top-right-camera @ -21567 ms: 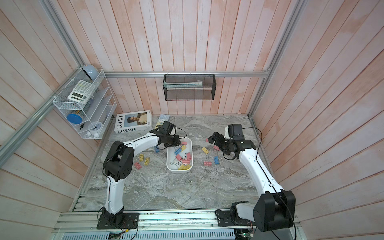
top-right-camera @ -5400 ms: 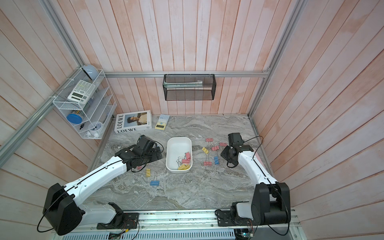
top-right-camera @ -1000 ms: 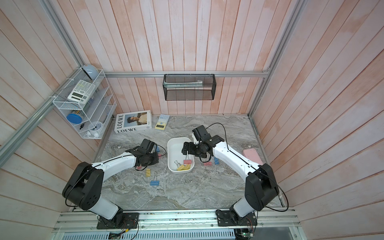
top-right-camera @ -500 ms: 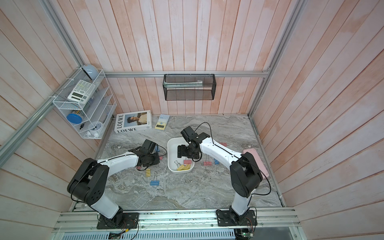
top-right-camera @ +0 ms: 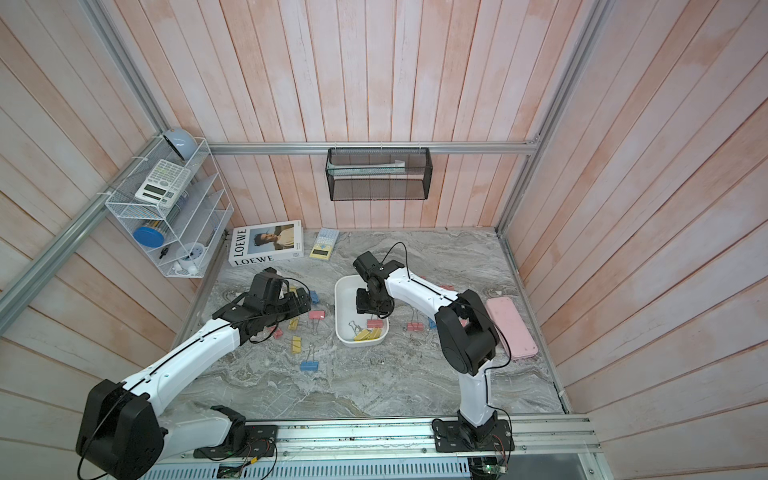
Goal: Take out the binder clips from the storage box
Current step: Pick up the binder clip from the storage box.
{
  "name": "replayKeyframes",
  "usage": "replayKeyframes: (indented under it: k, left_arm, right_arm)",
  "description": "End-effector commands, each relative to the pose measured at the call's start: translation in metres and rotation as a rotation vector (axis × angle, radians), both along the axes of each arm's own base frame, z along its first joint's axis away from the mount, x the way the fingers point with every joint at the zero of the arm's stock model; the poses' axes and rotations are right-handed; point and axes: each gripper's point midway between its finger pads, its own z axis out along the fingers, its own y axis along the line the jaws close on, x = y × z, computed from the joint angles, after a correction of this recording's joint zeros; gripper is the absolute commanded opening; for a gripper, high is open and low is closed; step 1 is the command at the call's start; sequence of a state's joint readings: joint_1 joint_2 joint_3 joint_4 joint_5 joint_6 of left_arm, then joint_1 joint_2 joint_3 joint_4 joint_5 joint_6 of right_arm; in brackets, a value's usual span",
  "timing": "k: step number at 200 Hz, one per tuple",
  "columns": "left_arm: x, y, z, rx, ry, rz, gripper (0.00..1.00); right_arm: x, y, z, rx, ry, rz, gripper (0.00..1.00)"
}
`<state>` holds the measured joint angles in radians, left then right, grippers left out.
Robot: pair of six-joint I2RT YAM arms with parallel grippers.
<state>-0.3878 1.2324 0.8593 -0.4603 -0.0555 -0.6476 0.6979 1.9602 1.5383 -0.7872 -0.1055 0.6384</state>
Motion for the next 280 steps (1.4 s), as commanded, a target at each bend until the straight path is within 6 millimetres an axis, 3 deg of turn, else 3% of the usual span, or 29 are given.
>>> replayKeyframes:
  k: [1,36,189,224,280]
  left_arm:
    - [-0.013,0.013,-0.001,0.037,0.013,0.022,1.0]
    - [-0.017,0.018,0.009,0.048,-0.006,0.025,1.0]
    - [-0.022,0.021,0.019,0.058,-0.03,0.016,1.0]
    - [-0.022,0.021,0.02,0.056,-0.034,0.017,1.0]
    - [-0.02,0.02,0.021,0.051,-0.041,0.016,1.0]
  right_arm:
    - [0.005,-0.007,-0.004,-0.078,-0.012,0.001,0.46]
    - [0.01,-0.007,-0.015,-0.119,0.001,0.005,0.39]
    - [0.021,-0.005,-0.053,-0.176,0.055,-0.019,0.3]
    - [0.018,-0.006,-0.056,-0.178,0.066,-0.024,0.3]
    - [0.017,-0.008,-0.043,-0.167,0.045,-0.03,0.3]
